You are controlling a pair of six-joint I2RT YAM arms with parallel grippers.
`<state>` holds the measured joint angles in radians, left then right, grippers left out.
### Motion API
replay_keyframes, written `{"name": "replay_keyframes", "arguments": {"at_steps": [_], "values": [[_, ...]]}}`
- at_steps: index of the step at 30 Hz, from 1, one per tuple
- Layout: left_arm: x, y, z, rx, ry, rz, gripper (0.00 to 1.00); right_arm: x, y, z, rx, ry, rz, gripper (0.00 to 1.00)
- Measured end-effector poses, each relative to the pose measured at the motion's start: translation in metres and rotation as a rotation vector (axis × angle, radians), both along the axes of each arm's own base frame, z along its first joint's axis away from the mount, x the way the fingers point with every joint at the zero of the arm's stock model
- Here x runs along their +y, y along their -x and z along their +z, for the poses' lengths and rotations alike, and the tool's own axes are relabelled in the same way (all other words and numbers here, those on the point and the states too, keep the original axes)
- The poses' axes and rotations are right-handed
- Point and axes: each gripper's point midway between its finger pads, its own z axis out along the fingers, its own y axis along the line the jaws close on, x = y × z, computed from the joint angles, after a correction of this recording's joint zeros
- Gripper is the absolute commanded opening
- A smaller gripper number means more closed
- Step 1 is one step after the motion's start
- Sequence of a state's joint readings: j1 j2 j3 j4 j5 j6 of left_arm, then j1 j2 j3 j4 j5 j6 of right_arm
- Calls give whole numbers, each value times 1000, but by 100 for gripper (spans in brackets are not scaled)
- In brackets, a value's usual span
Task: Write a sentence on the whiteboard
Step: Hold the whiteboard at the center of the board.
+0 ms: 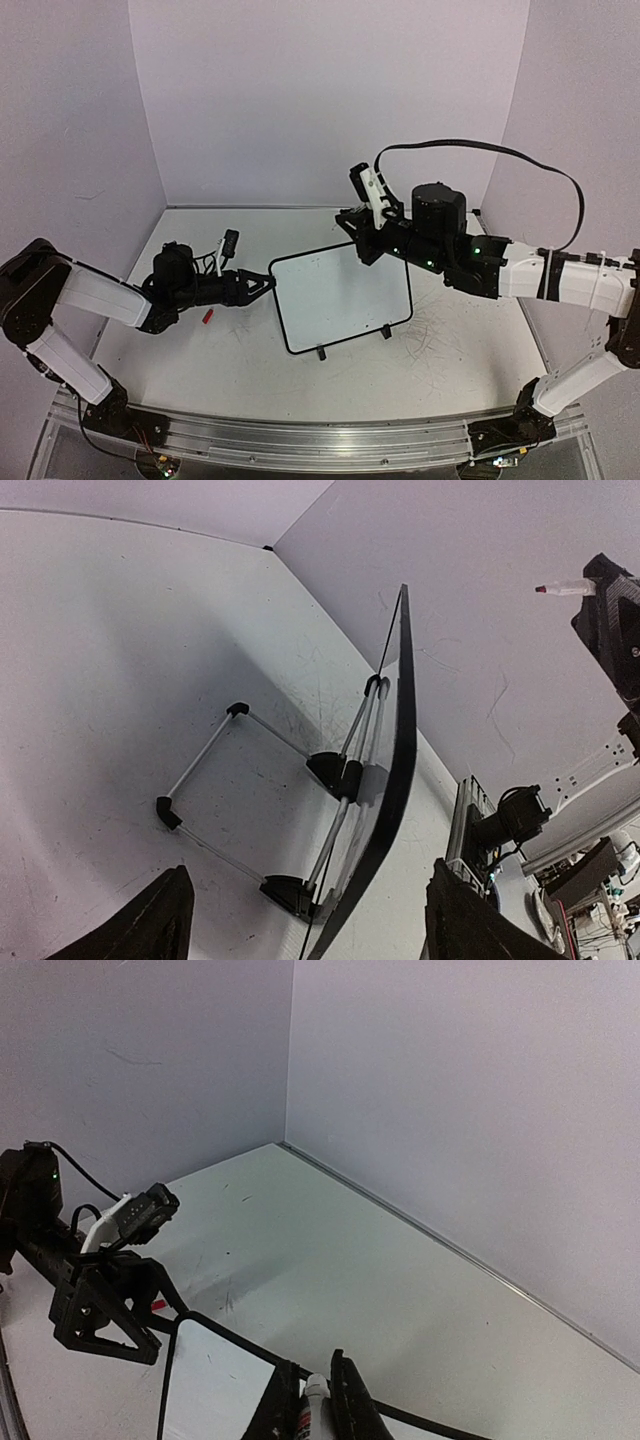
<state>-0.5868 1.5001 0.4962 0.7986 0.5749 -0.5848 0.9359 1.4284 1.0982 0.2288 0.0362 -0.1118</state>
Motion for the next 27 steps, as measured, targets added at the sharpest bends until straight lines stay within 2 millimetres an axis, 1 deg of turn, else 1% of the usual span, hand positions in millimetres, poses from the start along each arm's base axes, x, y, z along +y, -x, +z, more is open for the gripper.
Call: {"name": "replay_keyframes", "arguments": {"at_steps": [3,5,7,10,18,24,27], "values": [[-7,0,0,-6,1,-19,68,2,2,-2,-3,3,20,0],[-10,-1,4,-17,8,-28,60,5,6,-3,-3,5,38,0],[-12,-2,8,-30,17,-34,53,10,10,-4,-2,4,61,0],[-13,-2,8,-37,20,-41,45,20,18,-9,6,8,99,0],[-14,0,10,-44,26,-55,31,41,30,-33,43,42,172,0],[-16,3,3,-41,19,-81,18,60,37,-61,75,89,201,0],[-17,4,2,-49,13,-91,11,68,45,-65,75,94,217,0]]}}
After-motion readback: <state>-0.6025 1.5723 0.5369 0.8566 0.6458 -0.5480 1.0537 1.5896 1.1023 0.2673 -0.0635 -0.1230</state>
